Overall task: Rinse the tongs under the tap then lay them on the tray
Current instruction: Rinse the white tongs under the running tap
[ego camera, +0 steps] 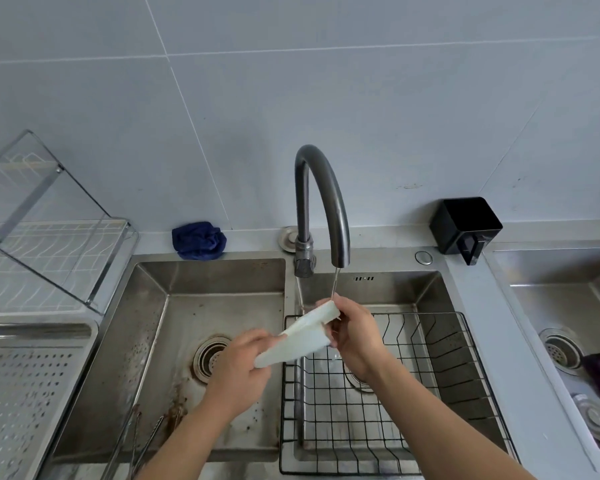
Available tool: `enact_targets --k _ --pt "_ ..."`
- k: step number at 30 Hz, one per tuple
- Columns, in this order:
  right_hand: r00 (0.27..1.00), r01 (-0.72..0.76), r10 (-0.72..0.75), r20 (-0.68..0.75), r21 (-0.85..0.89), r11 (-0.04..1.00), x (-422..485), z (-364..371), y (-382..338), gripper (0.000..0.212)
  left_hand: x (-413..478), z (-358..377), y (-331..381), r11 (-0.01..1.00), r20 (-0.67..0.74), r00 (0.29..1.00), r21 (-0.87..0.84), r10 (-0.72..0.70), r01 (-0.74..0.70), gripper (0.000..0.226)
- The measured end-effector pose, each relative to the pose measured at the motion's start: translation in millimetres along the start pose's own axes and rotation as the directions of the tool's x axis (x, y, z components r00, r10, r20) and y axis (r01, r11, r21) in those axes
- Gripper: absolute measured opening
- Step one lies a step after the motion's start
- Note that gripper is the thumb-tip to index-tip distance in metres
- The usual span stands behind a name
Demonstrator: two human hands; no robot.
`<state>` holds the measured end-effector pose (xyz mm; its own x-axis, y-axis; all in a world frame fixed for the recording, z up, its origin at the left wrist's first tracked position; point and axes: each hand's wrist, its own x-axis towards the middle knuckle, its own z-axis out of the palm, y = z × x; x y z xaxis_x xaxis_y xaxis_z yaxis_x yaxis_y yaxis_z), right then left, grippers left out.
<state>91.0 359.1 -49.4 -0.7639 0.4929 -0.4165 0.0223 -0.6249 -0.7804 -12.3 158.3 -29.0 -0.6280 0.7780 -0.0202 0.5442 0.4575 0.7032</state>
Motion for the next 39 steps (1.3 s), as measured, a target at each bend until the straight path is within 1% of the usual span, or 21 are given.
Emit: enact_targets --k 1,2,4,7,10,14,16,17,18,20,21,23,25,27,29,31,33,35,36,37,39 --pt "0.999 0.027 -0.027 0.019 0.005 1.000 0.1 1.2 -0.2 0.034 1.3 1.8 3.5 0.971 0.059 0.989 -0.192 -0.133 0.142 0.040" --pt "0.998 0.058 -0.059 0.038 0.006 0.998 0.5 2.9 0.0 0.031 2.0 3.9 6.4 0.893 0.141 0.963 -0.361 -0.231 0.267 0.042" --pt "0.993 0.082 -0.085 0.085 0.046 0.996 4.2 9.0 -0.5 0.029 1.0 8.2 10.0 0.709 0.276 0.903 -0.559 -0.329 0.430 0.052" --pt "0.989 -0.077 0.042 0.143 0.250 0.965 9.3 22.1 -7.1 0.039 -1.6 13.7 16.7 0.495 0.399 0.839 -0.679 -0.370 0.541 0.053" --pt "0.969 -0.223 0.165 0.183 0.362 0.905 15.7 26.4 -11.6 0.048 -3.0 20.7 21.4 0.394 0.459 0.805 -0.707 -0.376 0.587 0.053" --pt "0.982 -0.156 0.100 0.161 0.388 0.908 12.3 35.7 -2.9 0.047 1.1 23.9 19.9 0.251 0.461 0.792 -0.776 -0.401 0.579 0.052" --pt "0.991 -0.101 0.053 0.123 0.426 0.899 8.7 38.9 0.4 0.034 2.6 24.7 19.8 0.203 0.466 0.791 -0.796 -0.396 0.571 0.050" --pt "0.997 -0.073 0.049 0.067 0.421 0.904 8.8 38.7 -0.7 0.029 2.4 26.2 20.6 0.193 0.478 0.790 -0.795 -0.384 0.575 0.050" --pt "0.998 -0.057 0.066 -0.008 0.398 0.916 10.3 37.7 -3.2 0.028 2.0 28.3 22.4 0.197 0.494 0.788 -0.786 -0.368 0.586 0.051" --pt "0.987 -0.061 0.105 -0.118 0.326 0.943 13.7 34.5 -9.7 0.042 0.0 34.3 26.8 0.215 0.515 0.786 -0.771 -0.342 0.599 0.053" --pt "0.985 -0.073 0.116 -0.128 0.301 0.951 14.1 33.4 -11.6 0.049 -0.5 37.0 28.0 0.211 0.512 0.789 -0.776 -0.341 0.594 0.053" --pt "0.991 -0.080 0.109 -0.076 0.309 0.948 12.8 34.5 -11.8 0.054 3.0 39.0 29.1 0.187 0.488 0.799 -0.800 -0.351 0.570 0.054" --pt "0.998 -0.061 0.061 0.012 0.363 0.930 9.0 35.5 -7.4 0.047 7.7 37.8 28.3 0.153 0.474 0.801 -0.819 -0.366 0.554 0.056" --pt "1.000 0.010 -0.019 0.022 0.368 0.930 5.5 36.5 -3.0 0.034 10.4 36.2 27.9 0.134 0.476 0.803 -0.825 -0.358 0.549 0.057" --pt "0.996 0.056 -0.034 -0.085 0.273 0.960 7.5 38.6 -0.7 0.031 9.2 36.2 33.1 0.160 0.485 0.807 -0.815 -0.337 0.557 0.056" --pt "0.971 0.081 -0.054 -0.233 0.106 0.991 9.7 40.8 -2.0 0.039 5.3 39.3 42.0 0.245 0.452 0.824 -0.804 -0.342 0.543 0.054" --pt "0.956 0.115 -0.151 -0.253 -0.150 0.982 11.0 40.1 -4.4 0.043 1.6 42.2 47.5 0.357 0.355 0.841 -0.786 -0.408 0.505 0.053" --pt "0.955 0.143 -0.234 -0.183 -0.408 0.902 8.5 33.7 -5.4 0.036 -0.7 39.1 46.6 0.543 0.192 0.870 -0.714 -0.455 0.442 0.048" --pt "0.963 0.127 -0.216 -0.159 -0.439 0.889 7.1 29.2 -5.1 0.034 -2.2 36.0 44.4 0.661 0.102 0.897 -0.641 -0.431 0.390 0.040" --pt "0.977 0.105 -0.165 -0.133 -0.376 0.921 4.9 25.7 -4.6 0.032 -3.9 32.5 41.7 0.779 0.021 0.926 -0.534 -0.377 0.330 0.031" --pt "0.997 0.050 -0.058 -0.053 -0.139 0.989 0.0 19.9 -1.2 0.025 -7.8 26.7 35.4 0.947 -0.072 0.971 -0.249 -0.229 0.205 0.021"
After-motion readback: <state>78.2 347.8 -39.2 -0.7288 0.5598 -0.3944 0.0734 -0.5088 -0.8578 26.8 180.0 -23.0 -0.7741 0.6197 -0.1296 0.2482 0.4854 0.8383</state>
